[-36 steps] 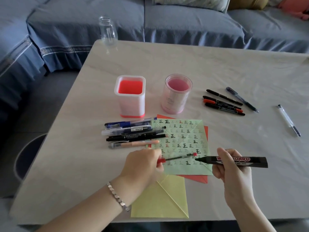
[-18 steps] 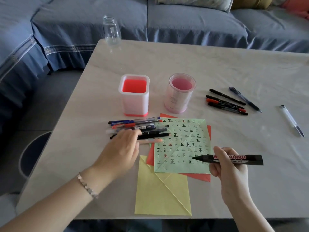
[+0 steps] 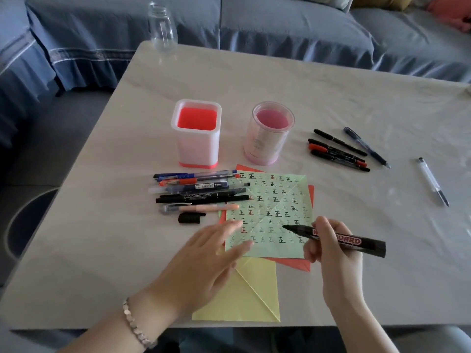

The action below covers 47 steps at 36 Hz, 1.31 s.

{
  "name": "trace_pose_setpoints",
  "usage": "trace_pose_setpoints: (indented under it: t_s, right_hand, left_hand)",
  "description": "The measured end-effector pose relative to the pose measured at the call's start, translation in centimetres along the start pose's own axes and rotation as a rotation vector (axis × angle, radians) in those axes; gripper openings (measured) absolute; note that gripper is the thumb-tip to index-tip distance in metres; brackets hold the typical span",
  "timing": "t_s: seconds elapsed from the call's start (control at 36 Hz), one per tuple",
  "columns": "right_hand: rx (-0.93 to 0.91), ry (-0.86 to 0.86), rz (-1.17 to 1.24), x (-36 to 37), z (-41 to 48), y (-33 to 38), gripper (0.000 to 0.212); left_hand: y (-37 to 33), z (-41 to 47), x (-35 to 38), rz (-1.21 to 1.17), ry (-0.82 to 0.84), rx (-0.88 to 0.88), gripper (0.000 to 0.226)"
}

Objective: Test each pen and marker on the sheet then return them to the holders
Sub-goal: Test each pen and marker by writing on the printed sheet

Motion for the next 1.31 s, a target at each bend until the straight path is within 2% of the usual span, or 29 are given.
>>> trace_pose_setpoints:
  t_s: [0.11, 0.28, 0.33, 0.5, 0.64, 0.94, 1.31]
  right_hand:
    - [-0.055, 0.048, -0.013, 1.1, -0.1, 0.0, 0.015]
    - [-0.071, 0.175, -0.070, 3.4, -0.5, -0.6, 0.005]
    - [-0.081, 0.190, -0.097, 4.0, -0.6, -1.0, 0.008]
    - [-0.175, 0.050, -0.189, 4.2, -0.7, -1.9, 0.035]
    - [-0.236, -0.048, -0.159, 3.9, -1.1, -2.6, 0.028]
    - [-0.354, 0.004, -0.204, 5.0, -1.8, -2.3, 0.029]
    - [-0.336, 0.021, -0.233, 5.4, -1.7, -2.5, 0.031]
  left_hand:
    - [-0.6, -0.5, 2.5, -0.013, 0.120, 0.021, 0.037]
    - [-0.7, -0.5, 2.9, -0.034, 0.151, 0.023, 0.032]
    - [-0.6, -0.5, 2.9, -0.053, 0.149, 0.020, 0.032]
    - [-0.3, -0.5, 3.3, -0.073, 0.149, -0.001, 0.035]
    - [-0.2, -0.5, 3.1, -0.140, 0.129, -0.015, 0.034]
    - [-0.1, -0.4, 3.0, -0.196, 0.101, -0.002, 0.033]
    - [-0.1, -0.4, 2.9, -0.187, 0.083, 0.007, 0.032]
Point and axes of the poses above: each hand's wrist, its own z-axis towards the middle knuckle, its own x-axis out of the palm, y = z × x, the point moved 10 cm from there along z, towards the middle knuckle, and after that the axes turned 3 degrees about y, right-handed, at the moved point
